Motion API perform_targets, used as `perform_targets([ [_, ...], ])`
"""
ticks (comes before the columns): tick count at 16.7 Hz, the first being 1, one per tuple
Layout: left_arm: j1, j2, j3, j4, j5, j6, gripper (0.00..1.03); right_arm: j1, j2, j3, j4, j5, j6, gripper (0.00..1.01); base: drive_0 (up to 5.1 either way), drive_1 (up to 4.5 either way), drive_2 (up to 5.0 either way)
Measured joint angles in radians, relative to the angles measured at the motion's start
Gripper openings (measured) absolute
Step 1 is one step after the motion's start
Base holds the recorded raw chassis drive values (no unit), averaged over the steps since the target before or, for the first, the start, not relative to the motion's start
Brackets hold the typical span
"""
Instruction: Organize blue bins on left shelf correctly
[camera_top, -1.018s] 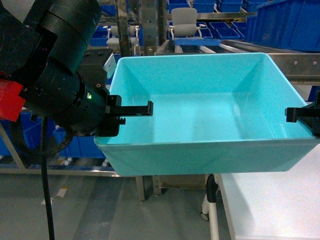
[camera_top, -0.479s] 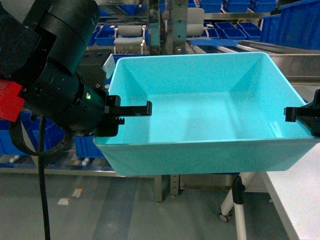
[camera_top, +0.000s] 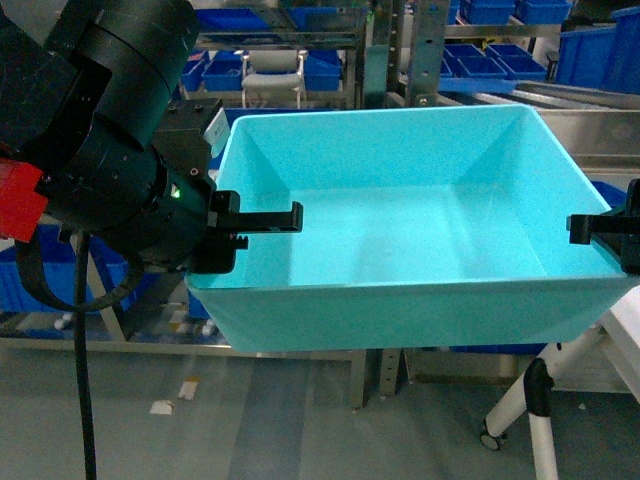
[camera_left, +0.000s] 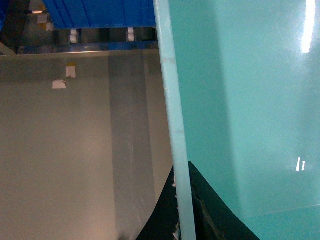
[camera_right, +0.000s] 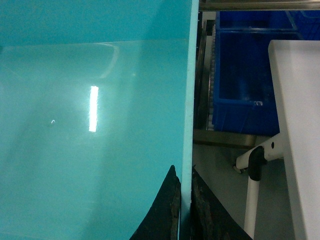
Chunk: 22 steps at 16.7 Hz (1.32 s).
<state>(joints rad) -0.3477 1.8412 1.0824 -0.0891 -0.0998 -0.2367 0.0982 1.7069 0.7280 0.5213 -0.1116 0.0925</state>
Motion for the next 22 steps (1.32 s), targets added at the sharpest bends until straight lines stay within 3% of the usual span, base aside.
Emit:
perform_targets([
  [10,-0.001,0.000,0.000,0.001,0.000,0.000,0.02,-0.001,0.000,0.000,0.001,0.000,0.000,0.02,-4.3,4.29,0.4],
  [22,-0.001,0.000,0.000,0.003,0.000,0.000,0.02,0.000,0.000,0.000,0.003,0.000,0.000,0.02,-3.1,4.93,-1.7],
])
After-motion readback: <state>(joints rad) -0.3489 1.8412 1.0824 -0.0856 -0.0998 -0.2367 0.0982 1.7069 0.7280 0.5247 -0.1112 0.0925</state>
